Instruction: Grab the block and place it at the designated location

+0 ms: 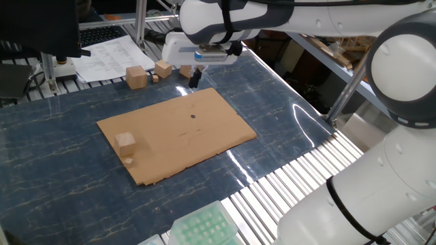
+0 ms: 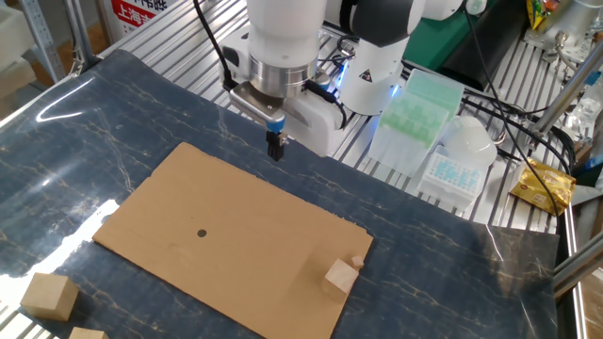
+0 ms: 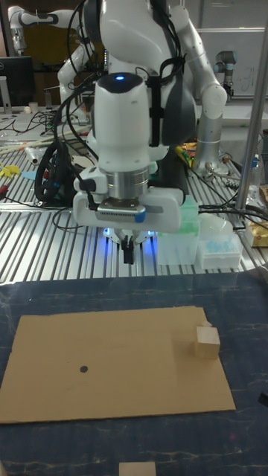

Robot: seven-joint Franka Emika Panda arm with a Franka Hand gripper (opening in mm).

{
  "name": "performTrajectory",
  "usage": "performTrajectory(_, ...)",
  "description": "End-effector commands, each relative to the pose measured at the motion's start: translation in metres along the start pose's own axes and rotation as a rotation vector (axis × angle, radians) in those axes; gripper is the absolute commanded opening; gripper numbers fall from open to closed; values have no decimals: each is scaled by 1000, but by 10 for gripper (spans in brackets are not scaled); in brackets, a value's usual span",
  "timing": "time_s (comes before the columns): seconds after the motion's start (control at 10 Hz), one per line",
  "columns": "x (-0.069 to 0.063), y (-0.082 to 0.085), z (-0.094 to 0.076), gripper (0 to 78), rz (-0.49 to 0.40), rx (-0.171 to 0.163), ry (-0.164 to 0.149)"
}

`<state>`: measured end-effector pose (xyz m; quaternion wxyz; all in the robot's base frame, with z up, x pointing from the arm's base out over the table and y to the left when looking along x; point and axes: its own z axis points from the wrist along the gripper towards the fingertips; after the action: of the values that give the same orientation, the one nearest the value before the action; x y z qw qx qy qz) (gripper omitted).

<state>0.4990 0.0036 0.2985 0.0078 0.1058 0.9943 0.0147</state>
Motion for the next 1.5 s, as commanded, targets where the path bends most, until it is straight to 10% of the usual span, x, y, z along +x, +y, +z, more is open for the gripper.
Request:
performTrajectory(0.1, 3, 17, -2, 0, 65, -10, -9)
performTrajectory(1.5, -34, 62, 4, 0, 134, 6, -36)
